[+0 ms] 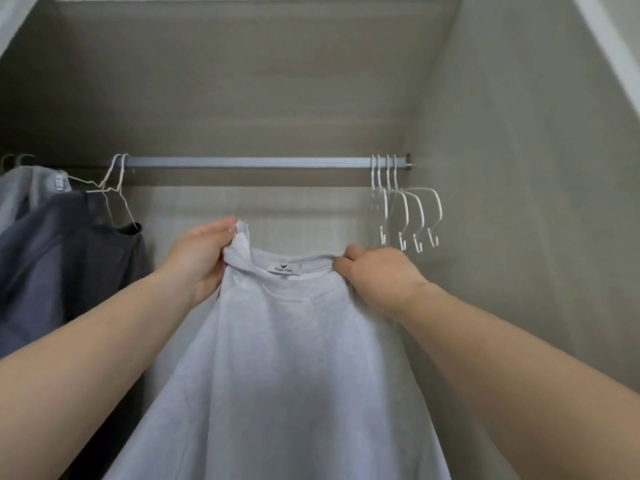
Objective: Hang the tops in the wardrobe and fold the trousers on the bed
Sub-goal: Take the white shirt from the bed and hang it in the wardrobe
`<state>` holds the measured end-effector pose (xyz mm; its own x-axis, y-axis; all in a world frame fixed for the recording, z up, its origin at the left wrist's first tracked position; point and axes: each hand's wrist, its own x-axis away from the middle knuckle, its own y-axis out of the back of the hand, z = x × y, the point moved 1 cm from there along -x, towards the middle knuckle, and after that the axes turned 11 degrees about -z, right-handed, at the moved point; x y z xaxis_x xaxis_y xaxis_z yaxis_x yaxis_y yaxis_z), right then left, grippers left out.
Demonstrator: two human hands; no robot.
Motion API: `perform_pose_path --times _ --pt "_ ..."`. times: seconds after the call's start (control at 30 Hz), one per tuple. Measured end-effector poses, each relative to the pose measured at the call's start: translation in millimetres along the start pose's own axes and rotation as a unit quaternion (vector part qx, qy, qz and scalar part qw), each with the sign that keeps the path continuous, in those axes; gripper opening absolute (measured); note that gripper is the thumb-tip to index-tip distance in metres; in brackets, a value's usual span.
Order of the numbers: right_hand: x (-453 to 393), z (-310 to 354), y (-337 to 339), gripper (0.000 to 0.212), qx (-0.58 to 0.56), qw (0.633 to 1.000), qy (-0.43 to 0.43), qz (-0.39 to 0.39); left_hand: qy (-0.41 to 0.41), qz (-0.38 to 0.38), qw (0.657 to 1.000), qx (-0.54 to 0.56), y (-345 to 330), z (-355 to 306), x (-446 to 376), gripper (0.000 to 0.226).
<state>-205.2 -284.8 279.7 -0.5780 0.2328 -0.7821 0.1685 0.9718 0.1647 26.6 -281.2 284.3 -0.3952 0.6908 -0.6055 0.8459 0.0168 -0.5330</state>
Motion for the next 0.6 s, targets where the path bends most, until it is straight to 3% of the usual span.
perform_pose_path --times 0.1,0.2,0.37,0.5,0.6 --pt "-22 8 15 0.038 0.018 0.999 0.028 -0.036 -0.034 -0.004 0.999 -0.033 -9 -5 -22 0.029" --pt "-49 0 28 0.049 0.062 0.997 -0.012 -0.053 -0.056 -0.002 0.997 -0.053 -14 -8 -35 0.026" --pt "-74 -20 32 0.05 0.125 0.987 -0.082 -0.06 -0.042 0.026 0.996 -0.072 -12 3 -50 0.027" --pt "-78 -28 24 0.036 0.196 0.978 -0.062 -0.034 -0.056 0.031 0.994 -0.094 -7 10 -58 0.032" --pt "-82 -29 12 0.022 0.254 0.966 0.011 -0.038 -0.069 0.031 0.992 -0.104 -2 11 -65 0.035"
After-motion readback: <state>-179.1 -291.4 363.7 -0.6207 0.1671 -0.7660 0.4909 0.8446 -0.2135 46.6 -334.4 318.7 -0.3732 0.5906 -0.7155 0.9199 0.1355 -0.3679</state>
